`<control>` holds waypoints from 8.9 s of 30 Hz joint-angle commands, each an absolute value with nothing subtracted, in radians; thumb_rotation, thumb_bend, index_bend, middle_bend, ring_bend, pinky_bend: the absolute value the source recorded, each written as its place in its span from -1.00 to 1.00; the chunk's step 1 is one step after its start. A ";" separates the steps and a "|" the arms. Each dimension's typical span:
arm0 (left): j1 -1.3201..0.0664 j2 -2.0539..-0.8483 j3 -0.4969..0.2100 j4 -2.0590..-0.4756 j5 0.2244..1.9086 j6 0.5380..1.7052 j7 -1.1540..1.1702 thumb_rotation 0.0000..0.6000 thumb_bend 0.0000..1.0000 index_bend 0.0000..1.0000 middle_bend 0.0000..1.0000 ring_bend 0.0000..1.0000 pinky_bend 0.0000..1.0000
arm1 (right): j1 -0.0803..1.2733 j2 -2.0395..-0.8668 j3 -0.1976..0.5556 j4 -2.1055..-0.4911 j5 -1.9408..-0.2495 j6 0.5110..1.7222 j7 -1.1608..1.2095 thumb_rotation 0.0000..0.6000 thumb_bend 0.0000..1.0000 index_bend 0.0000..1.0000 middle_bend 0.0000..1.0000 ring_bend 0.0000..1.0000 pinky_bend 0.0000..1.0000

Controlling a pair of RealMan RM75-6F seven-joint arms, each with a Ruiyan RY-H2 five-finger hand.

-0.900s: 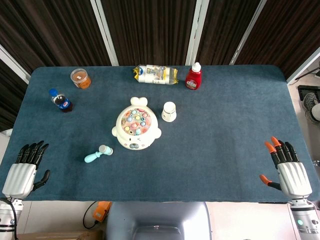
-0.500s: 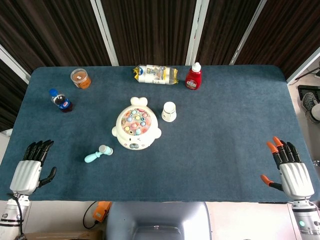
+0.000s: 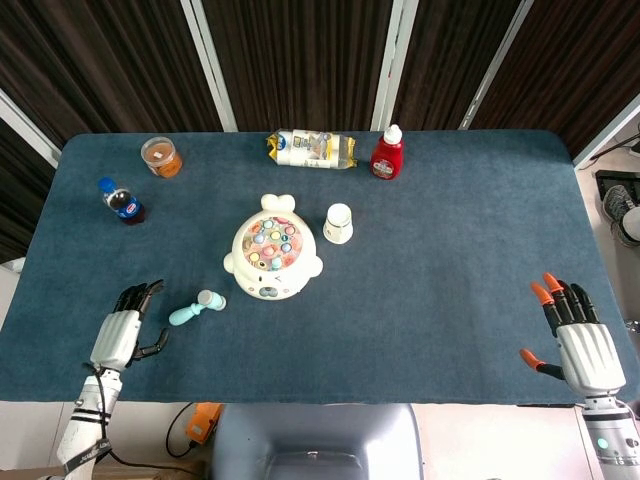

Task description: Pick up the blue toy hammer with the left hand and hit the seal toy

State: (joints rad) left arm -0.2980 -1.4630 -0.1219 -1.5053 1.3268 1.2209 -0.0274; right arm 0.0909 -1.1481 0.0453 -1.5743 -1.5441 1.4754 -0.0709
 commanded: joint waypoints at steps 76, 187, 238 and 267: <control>-0.449 -1.753 -0.240 -1.314 0.997 1.101 0.197 0.84 -0.10 -0.23 -0.24 -0.54 -0.82 | 0.096 -1.135 0.036 -1.576 -1.548 1.463 -0.041 1.00 -0.46 -1.00 -1.00 -1.00 -1.00; -0.875 -2.115 -0.468 -0.670 1.207 1.136 -0.006 1.00 0.67 0.19 0.94 0.72 1.00 | 0.120 -1.097 0.020 -1.585 -1.535 1.396 0.027 1.00 -0.46 -1.00 -1.00 -1.00 -1.00; -0.938 -2.155 -0.459 -0.464 1.175 1.118 -0.085 1.00 0.69 0.19 0.94 0.71 1.00 | 0.114 -1.065 -0.001 -1.585 -1.575 1.412 0.095 1.00 -0.46 -1.00 -1.00 -1.00 -1.00; -0.940 -2.208 -0.411 -0.339 1.161 1.021 -0.060 1.00 0.67 0.19 0.93 0.71 1.00 | 0.114 -1.065 0.001 -1.585 -1.567 1.409 0.096 1.00 -0.46 -1.00 -1.00 -1.00 -1.00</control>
State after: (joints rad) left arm -0.9412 -2.2075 -0.4122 -0.3394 1.1603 1.0216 -0.0598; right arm 0.1139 -1.0647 0.0009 -1.5851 -1.5666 1.4086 0.0963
